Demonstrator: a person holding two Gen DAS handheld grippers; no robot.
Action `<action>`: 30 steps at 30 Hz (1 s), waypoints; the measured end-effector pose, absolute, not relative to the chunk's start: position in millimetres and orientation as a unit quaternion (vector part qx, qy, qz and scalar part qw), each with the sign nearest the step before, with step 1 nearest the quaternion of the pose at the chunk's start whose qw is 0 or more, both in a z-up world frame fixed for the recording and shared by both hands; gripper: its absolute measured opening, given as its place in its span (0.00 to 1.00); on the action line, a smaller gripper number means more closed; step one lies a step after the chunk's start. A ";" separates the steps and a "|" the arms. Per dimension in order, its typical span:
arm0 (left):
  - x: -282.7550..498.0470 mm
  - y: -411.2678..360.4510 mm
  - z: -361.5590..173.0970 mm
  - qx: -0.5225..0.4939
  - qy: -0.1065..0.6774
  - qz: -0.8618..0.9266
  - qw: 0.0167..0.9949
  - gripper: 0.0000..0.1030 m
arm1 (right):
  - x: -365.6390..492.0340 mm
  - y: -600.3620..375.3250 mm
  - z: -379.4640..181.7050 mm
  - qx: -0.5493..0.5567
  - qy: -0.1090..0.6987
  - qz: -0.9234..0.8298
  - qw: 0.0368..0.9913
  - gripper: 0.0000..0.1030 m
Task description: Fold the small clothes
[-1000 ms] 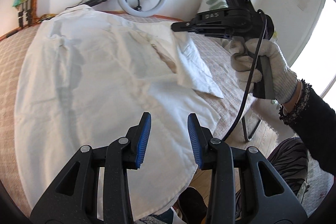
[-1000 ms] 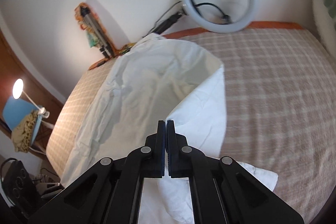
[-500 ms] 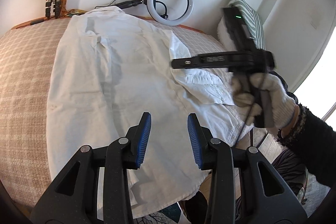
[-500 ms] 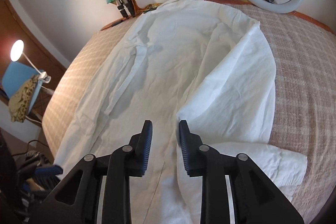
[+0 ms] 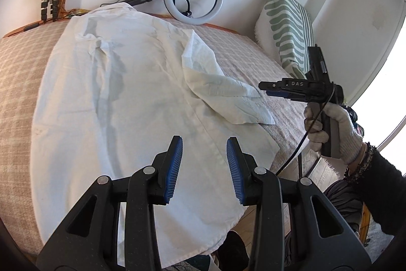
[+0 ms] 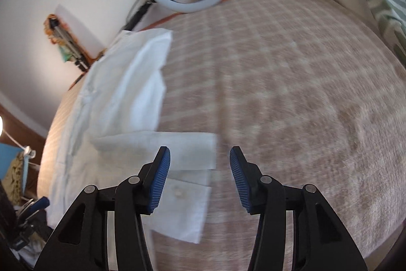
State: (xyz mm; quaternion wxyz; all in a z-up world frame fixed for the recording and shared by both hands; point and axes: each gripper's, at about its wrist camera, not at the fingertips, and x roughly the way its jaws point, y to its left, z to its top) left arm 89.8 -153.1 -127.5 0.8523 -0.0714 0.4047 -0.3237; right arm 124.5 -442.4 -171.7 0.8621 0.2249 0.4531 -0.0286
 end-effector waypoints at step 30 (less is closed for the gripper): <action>105.6 -108.0 -120.3 -0.174 0.416 -0.287 0.845 0.35 | 76.2 -244.2 -106.9 -0.005 0.398 0.269 0.877 0.03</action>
